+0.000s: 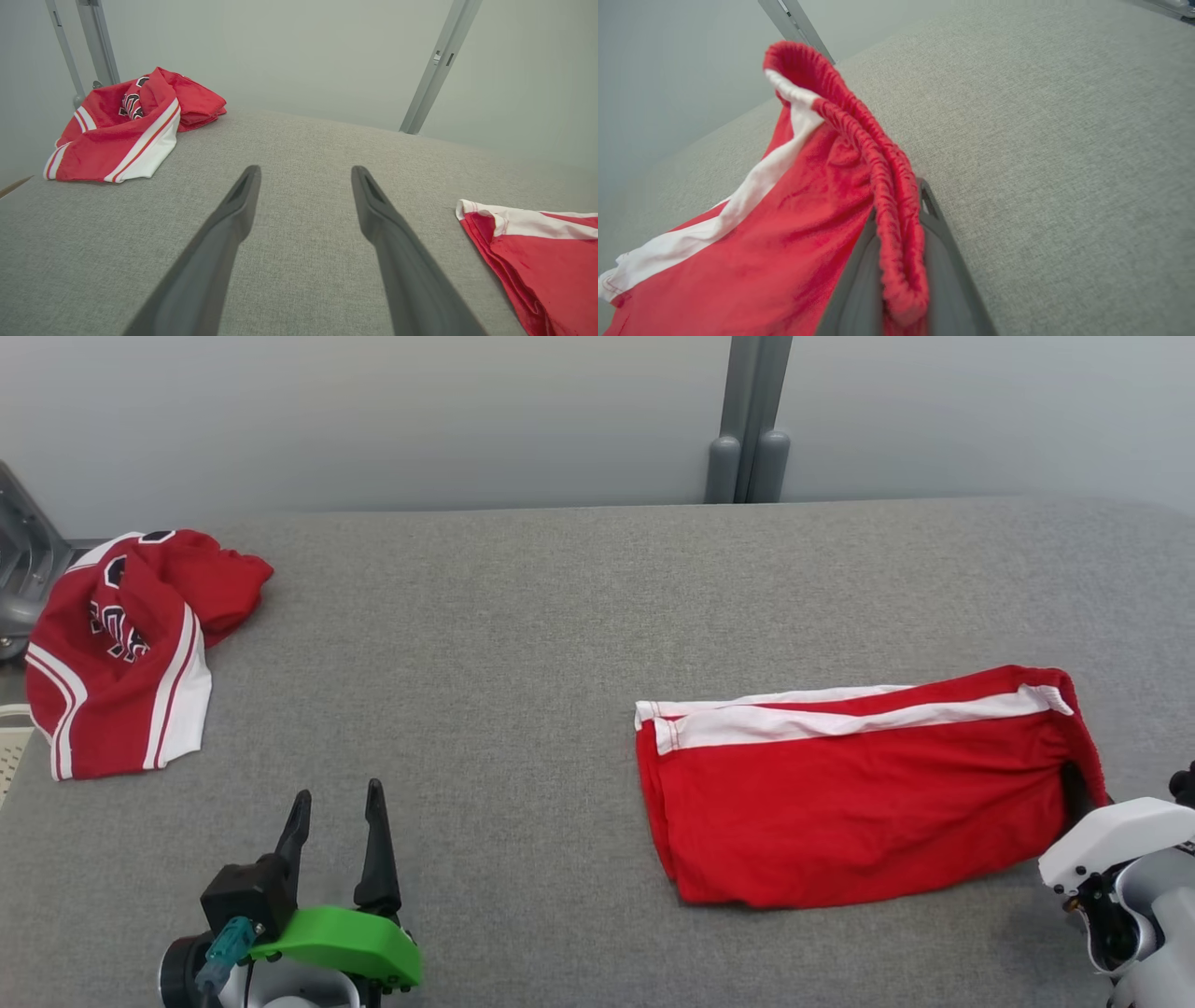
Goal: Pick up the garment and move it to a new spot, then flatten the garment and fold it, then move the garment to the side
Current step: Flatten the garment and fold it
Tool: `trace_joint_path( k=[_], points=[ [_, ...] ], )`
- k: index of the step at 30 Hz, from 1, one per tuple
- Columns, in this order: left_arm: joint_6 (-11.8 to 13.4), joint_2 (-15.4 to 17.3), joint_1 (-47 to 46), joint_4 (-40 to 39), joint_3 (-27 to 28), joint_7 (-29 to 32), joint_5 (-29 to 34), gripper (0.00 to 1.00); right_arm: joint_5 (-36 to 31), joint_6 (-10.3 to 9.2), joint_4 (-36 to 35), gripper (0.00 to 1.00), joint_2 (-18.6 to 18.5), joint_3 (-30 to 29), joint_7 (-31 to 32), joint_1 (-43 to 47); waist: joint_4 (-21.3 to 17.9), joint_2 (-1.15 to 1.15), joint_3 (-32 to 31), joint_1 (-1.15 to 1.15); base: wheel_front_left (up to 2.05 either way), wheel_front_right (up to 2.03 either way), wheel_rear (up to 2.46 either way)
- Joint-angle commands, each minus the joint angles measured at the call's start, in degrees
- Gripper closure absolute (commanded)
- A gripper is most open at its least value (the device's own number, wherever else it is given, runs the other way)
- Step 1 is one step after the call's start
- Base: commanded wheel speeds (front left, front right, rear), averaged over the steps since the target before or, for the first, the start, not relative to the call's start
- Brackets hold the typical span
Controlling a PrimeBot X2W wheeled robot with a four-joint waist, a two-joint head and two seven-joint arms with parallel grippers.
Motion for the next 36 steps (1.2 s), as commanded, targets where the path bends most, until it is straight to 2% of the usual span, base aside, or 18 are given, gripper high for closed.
trace_joint_path(
  k=[1,6,16,27,31,36],
  points=[
    [-0.2,-0.1,1.0,-0.1,-0.1,0.0,0.5,0.0,-0.6,0.0,-0.5,1.0,0.1,-0.3,0.4,0.7,-0.5,0.0,-0.3,0.0,0.0,0.0,0.0],
    [-0.4,-0.3,1.2,0.0,-0.4,0.0,0.7,0.0,-1.4,0.0,-2.2,1.0,-0.1,-1.7,2.1,1.2,-1.3,0.0,-0.8,0.0,0.0,0.0,0.0],
    [-0.6,0.0,1.0,0.1,-1.0,0.1,0.7,0.0,-2.5,0.01,-12.6,1.0,5.5,-0.1,8.6,4.4,-1.1,0.0,-2.1,0.0,0.0,0.0,0.0],
    [-0.6,0.2,0.9,-0.6,-2.0,0.6,0.3,0.0,-9.9,0.01,-27.8,1.0,13.1,-0.2,16.5,8.5,0.9,0.0,-2.7,0.0,0.0,0.0,0.0],
    [-0.7,0.1,0.1,-0.9,-2.3,0.7,0.1,0.0,-13.4,0.01,-27.7,1.0,14.2,2.0,18.2,8.2,2.3,0.0,-2.5,0.0,0.0,0.0,0.0],
    [-0.7,-0.2,-0.7,-1.1,-2.7,0.7,0.1,0.0,-10.6,0.01,-24.5,1.0,14.2,7.1,17.2,6.5,3.8,0.0,-2.1,0.0,0.0,0.0,0.0]
  ],
)
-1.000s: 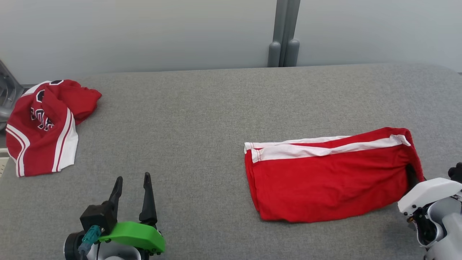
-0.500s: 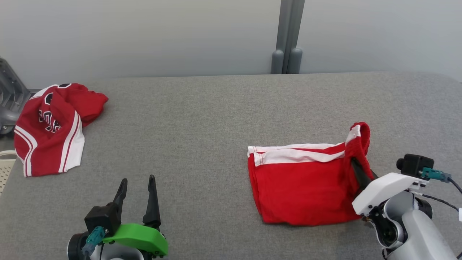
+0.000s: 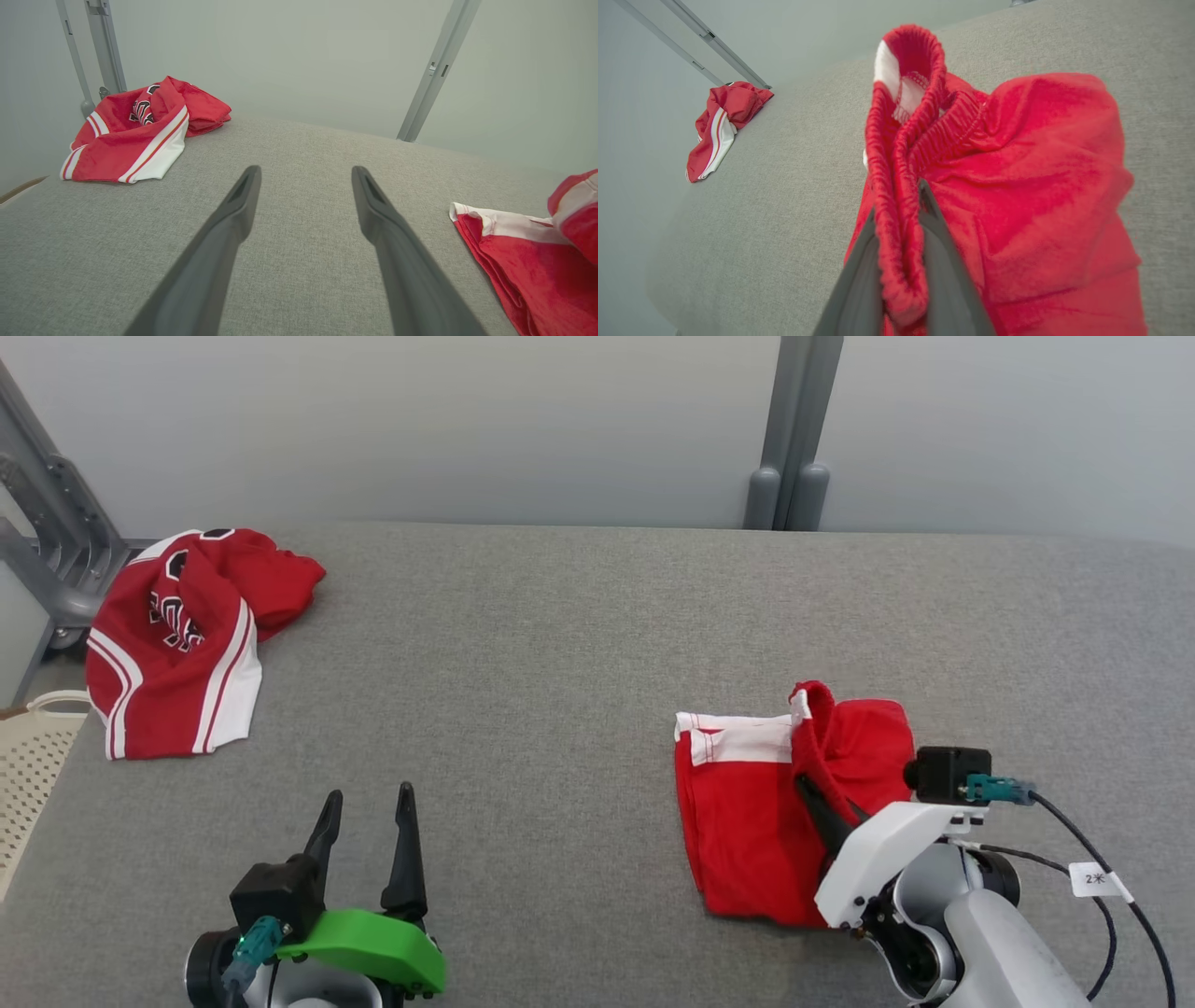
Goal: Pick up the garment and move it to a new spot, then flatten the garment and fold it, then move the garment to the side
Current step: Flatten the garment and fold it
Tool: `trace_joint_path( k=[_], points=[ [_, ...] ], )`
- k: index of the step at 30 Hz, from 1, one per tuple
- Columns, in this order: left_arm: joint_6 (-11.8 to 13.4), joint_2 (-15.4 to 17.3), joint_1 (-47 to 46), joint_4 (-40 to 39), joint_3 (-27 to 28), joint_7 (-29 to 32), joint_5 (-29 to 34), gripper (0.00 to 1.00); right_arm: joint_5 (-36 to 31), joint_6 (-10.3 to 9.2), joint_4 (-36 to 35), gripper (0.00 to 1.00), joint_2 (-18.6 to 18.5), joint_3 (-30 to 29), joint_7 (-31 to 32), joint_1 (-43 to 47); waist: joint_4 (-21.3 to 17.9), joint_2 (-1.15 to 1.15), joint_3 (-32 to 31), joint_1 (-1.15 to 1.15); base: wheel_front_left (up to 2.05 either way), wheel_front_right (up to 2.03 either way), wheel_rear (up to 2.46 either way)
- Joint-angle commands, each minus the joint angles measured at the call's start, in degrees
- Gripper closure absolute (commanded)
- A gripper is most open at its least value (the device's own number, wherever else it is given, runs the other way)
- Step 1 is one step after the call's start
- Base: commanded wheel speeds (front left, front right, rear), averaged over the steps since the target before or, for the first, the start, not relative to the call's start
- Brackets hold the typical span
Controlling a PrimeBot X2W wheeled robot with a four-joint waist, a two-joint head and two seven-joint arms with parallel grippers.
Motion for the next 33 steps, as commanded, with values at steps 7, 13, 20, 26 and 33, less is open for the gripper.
trace_joint_path(
  k=[7,13,20,26,33],
  points=[
    [-0.2,-0.4,-1.3,0.1,-0.3,-0.1,0.0,0.0,0.6,0.02,6.2,1.0,-0.2,3.8,-3.1,-3.7,1.9,0.0,0.7,0.0,0.0,0.0,0.0],
    [-0.4,-0.5,-1.8,0.5,-0.5,-0.2,-0.2,0.0,0.2,0.02,13.0,1.0,-0.2,6.7,-5.8,-6.8,2.9,0.0,1.2,0.0,0.0,0.0,0.0],
    [-0.4,-0.6,-2.2,1.0,-0.6,-0.4,-0.3,0.0,-1.0,0.02,19.6,0.87,-0.2,9.7,-9.5,-9.9,3.6,0.0,1.9,0.0,0.0,0.0,0.0],
    [-0.4,-0.7,-2.7,1.2,-0.4,-0.5,-0.4,0.0,-3.1,0.01,23.5,0.0,-0.2,13.2,-12.4,-11.7,3.6,0.0,2.2,0.0,0.0,0.0,0.0],
    [-0.1,-0.7,-2.6,1.2,-0.1,-0.7,-0.4,0.0,-5.3,0.01,22.7,0.0,-0.2,18.0,-14.0,-11.2,3.0,0.0,2.4,0.0,0.0,0.0,0.0]
  ],
)
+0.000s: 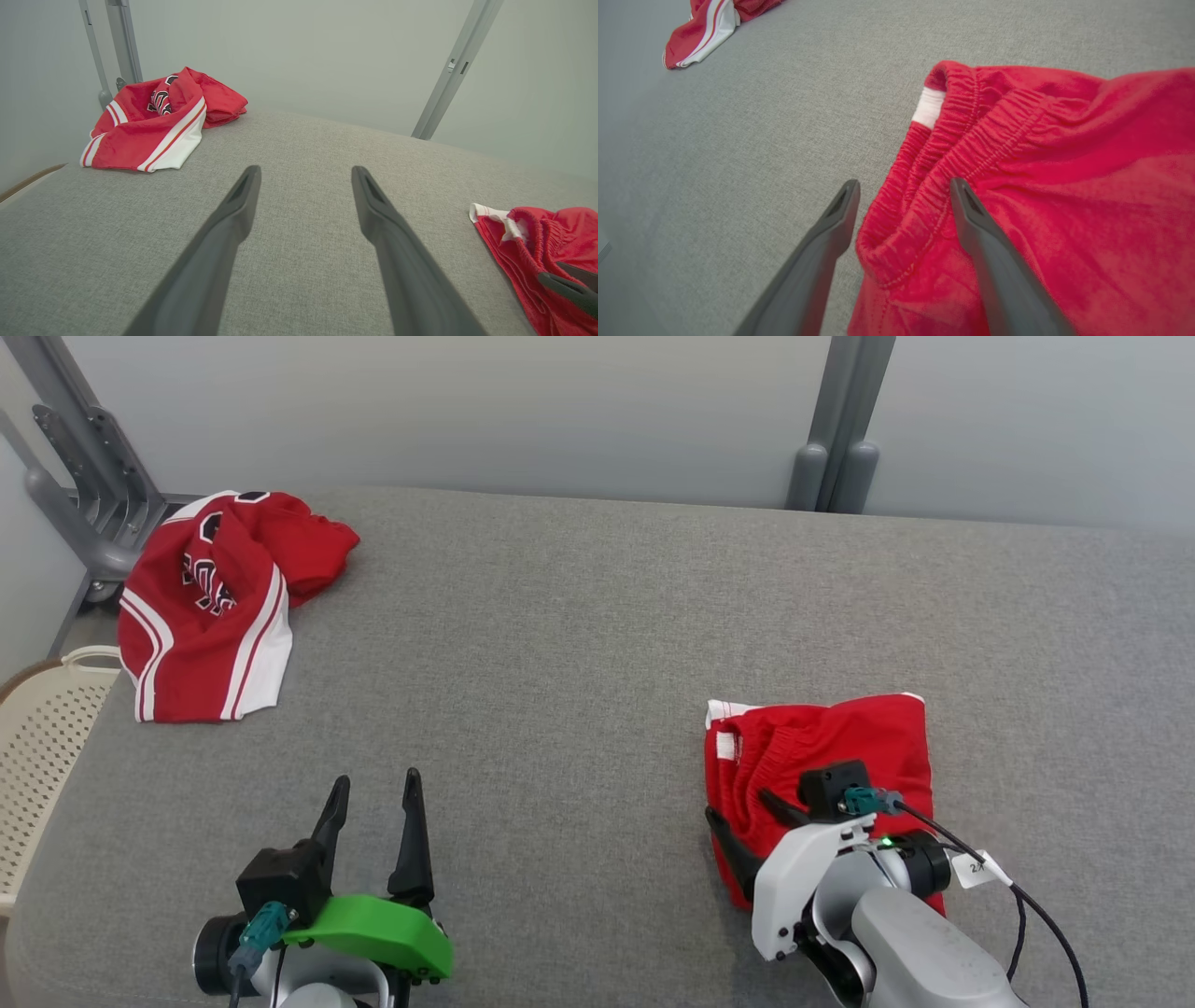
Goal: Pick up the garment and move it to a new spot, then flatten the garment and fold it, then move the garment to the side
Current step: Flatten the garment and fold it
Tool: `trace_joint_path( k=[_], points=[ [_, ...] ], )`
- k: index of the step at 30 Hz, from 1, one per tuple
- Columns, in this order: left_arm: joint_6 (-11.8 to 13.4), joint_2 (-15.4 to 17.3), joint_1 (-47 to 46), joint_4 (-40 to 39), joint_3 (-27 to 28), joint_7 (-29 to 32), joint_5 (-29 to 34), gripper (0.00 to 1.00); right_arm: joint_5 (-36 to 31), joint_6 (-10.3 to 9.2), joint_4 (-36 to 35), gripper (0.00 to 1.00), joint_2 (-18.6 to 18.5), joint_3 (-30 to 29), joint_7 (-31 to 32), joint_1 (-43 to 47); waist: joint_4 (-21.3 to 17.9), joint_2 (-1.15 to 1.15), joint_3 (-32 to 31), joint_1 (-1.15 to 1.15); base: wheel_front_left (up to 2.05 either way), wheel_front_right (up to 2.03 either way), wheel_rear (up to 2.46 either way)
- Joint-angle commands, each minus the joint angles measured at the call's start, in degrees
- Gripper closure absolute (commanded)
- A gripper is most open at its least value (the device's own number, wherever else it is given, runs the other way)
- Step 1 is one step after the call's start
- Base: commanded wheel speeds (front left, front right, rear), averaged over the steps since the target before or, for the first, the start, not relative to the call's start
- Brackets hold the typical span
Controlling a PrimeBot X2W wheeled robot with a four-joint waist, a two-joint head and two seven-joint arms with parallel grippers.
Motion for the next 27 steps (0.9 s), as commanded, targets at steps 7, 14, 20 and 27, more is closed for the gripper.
trace_joint_path(
  k=[7,14,20,27],
  points=[
    [0.3,0.0,-0.6,0.2,0.4,-0.4,-0.4,0.0,-1.7,0.01,-3.4,0.0,-0.2,0.4,-2.3,-0.2,-1.3,0.0,-0.2,0.0,0.0,0.0,0.0],
    [0.6,0.3,0.3,-0.3,0.6,-0.4,-0.1,0.0,-5.0,0.01,-7.2,0.0,-0.2,-4.8,-3.5,0.6,-3.4,0.0,-1.5,0.0,0.0,0.0,0.0],
    [1.0,0.3,1.2,-1.4,0.7,-0.4,0.1,0.0,-8.8,0.01,-10.5,0.0,-0.2,-11.1,-3.0,2.2,-5.8,0.0,-2.1,0.0,0.0,0.0,0.0],
    [1.4,0.2,2.1,-2.8,0.5,-0.3,0.0,0.0,-13.1,0.01,-16.9,0.0,-0.2,-19.9,-1.5,6.3,-9.9,0.0,-2.9,0.0,0.0,0.0,0.0]
  ],
)
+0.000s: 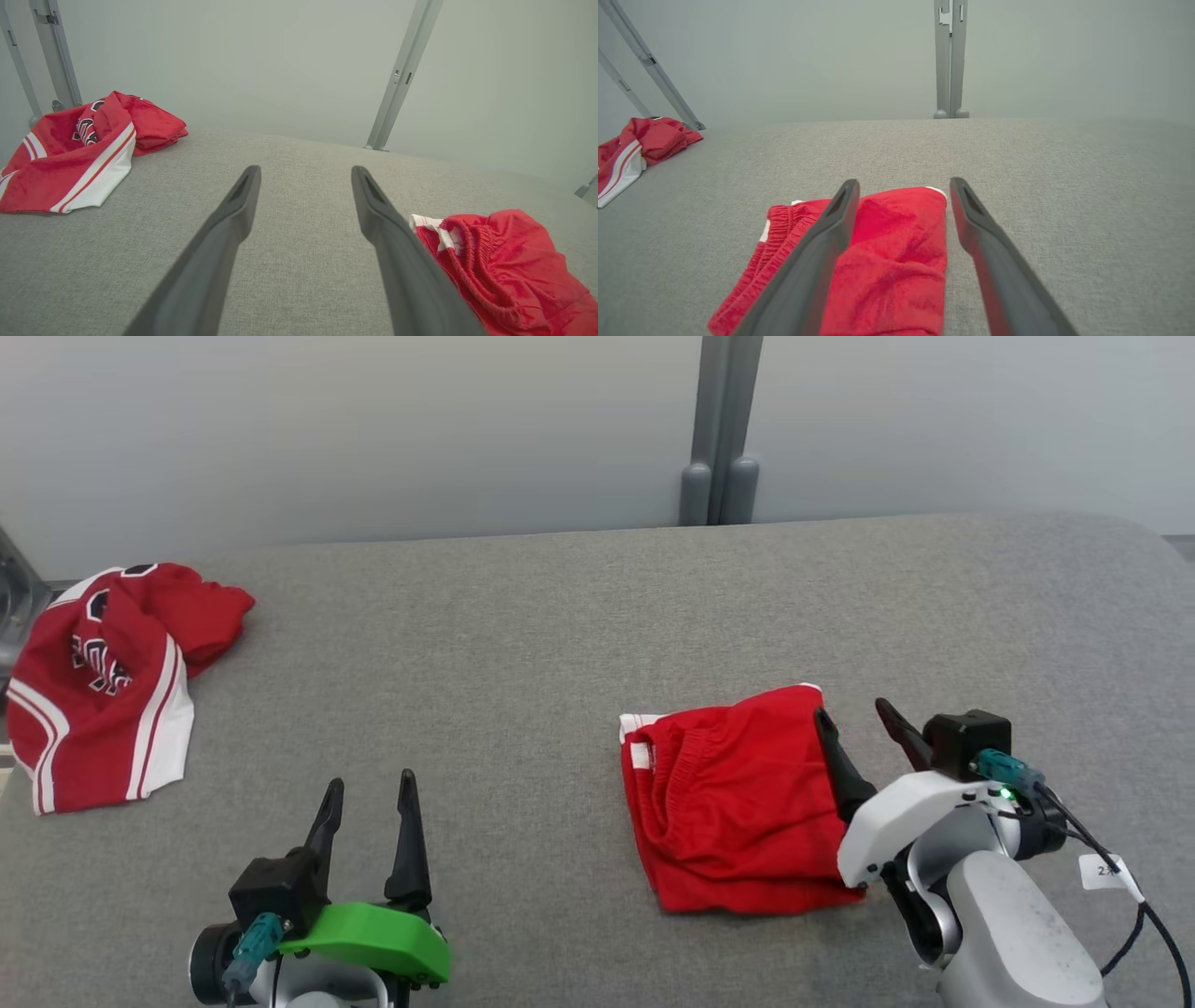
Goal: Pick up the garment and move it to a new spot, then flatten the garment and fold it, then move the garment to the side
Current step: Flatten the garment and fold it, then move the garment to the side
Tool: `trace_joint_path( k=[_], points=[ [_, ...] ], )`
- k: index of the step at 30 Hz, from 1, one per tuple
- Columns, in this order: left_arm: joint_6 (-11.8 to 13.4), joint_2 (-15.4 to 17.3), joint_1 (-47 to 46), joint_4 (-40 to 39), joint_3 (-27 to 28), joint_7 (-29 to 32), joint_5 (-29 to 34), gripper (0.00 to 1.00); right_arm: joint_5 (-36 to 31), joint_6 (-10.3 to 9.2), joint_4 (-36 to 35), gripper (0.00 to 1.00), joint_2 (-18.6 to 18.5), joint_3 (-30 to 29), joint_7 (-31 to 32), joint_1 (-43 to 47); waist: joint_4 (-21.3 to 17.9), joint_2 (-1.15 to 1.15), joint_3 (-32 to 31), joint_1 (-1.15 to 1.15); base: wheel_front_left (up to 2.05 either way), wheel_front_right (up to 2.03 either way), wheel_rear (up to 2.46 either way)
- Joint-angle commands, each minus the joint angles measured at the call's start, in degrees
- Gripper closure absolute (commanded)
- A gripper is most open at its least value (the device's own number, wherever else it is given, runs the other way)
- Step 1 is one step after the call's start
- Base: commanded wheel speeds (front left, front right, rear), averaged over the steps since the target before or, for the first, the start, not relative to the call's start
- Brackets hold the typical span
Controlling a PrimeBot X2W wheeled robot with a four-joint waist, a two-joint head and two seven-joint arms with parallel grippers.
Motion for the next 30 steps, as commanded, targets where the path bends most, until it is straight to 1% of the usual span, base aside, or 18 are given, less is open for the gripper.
trace_joint_path(
  k=[1,5,8,13,15,17,20,24,25,30],
  points=[
    [0.1,0.2,0.7,-0.1,0.1,0.0,0.1,0.0,-0.7,0.0,-0.9,0.0,-0.2,-0.8,0.4,1.2,-2.1,0.0,-0.6,0.0,0.0,0.0,0.0],
    [0.6,0.2,1.0,-0.5,0.1,0.1,-0.1,0.0,-2.0,0.0,-4.2,0.0,-0.2,-4.3,1.6,3.8,-3.8,0.0,-1.0,0.0,0.0,0.0,0.0],
    [0.6,0.3,1.1,-0.7,0.0,0.3,-0.1,0.0,-2.8,0.0,-6.2,0.0,-0.2,-6.7,2.8,5.6,-4.3,0.0,-1.1,0.0,0.0,0.0,0.0],
    [0.3,0.5,0.9,-0.6,-0.6,0.5,-0.2,0.0,-3.5,0.0,-8.2,0.0,-0.2,-9.1,5.8,6.9,-3.8,0.0,-1.0,0.0,0.0,0.0,0.0],
    [0.4,0.4,0.9,-0.6,-0.8,0.5,-0.2,0.0,-2.4,0.0,-8.3,0.0,-0.2,-9.4,7.4,6.5,-3.1,0.0,-0.9,0.0,0.0,0.0,0.0],
    [0.3,0.5,0.8,-0.6,-1.0,0.6,-0.1,0.0,-1.6,0.0,-8.0,0.0,-0.2,-9.3,9.4,5.6,-2.3,0.0,-0.6,0.0,0.0,0.0,0.0],
    [0.3,0.5,0.5,-0.6,-1.2,0.7,0.0,0.0,1.5,0.0,-6.6,0.0,-0.6,-8.7,12.6,4.2,-0.8,0.0,-0.1,0.0,0.0,0.0,0.0],
    [0.4,0.7,0.0,-0.7,-1.4,0.8,0.2,0.0,5.6,0.0,-3.7,0.0,-2.8,-7.1,16.0,2.2,1.3,0.0,0.8,0.0,0.0,0.0,0.0],
    [0.5,0.9,-0.3,-0.8,-1.4,1.0,0.3,0.0,7.9,0.01,-1.7,0.0,-3.7,-6.4,17.5,1.2,2.4,0.0,1.3,0.0,0.0,0.0,0.0],
    [0.5,1.2,-1.1,-1.3,-1.6,1.2,0.5,0.0,13.7,0.01,3.3,0.0,-6.3,-4.2,20.2,-1.1,4.9,0.0,2.8,0.0,0.0,0.0,0.0]
  ],
)
